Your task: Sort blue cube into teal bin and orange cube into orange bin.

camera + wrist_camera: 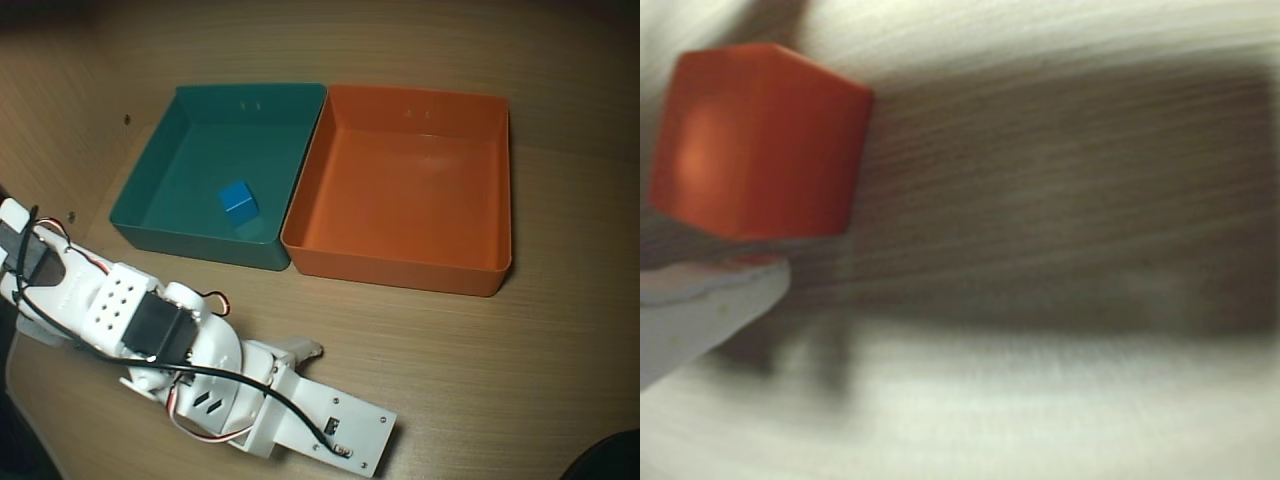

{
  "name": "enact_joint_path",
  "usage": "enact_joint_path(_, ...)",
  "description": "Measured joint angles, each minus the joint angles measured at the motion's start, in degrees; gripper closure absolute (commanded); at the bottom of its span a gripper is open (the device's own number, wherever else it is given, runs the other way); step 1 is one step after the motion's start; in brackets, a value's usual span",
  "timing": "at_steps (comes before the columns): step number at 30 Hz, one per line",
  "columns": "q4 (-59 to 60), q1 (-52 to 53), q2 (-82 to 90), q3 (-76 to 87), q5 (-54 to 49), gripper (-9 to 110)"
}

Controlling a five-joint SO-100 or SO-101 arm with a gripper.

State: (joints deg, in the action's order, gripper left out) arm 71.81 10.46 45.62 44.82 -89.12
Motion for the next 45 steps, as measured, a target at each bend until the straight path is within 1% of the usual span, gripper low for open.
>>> enact_joint_path(8, 0.0, -0.7, -0.8, 0.0, 0.0, 63)
enact_joint_path(10, 0.0, -0.7, -0.8, 0.0, 0.0, 65)
enact_joint_path(13, 0.0, -0.7, -0.8, 0.0, 0.0, 75)
enact_joint_path(19, 0.0, -0.7, -0.8, 0.0, 0.0, 102)
enact_joint_path(21, 0.0, -0.7, -0.8, 0.0, 0.0, 108)
enact_joint_path(22, 0.0, -0.7, -0.8, 0.0, 0.1, 109)
enact_joint_path(26, 0.0, -0.7, -0.8, 0.0, 0.2, 106)
enact_joint_path(32, 0.0, -1.6, 2.1, 0.0, 0.2, 107)
enact_joint_path(40, 0.0, -9.3, 17.7, 0.0, 0.2, 107)
enact_joint_path(45, 0.0, -15.4, 21.7, 0.0, 0.2, 107)
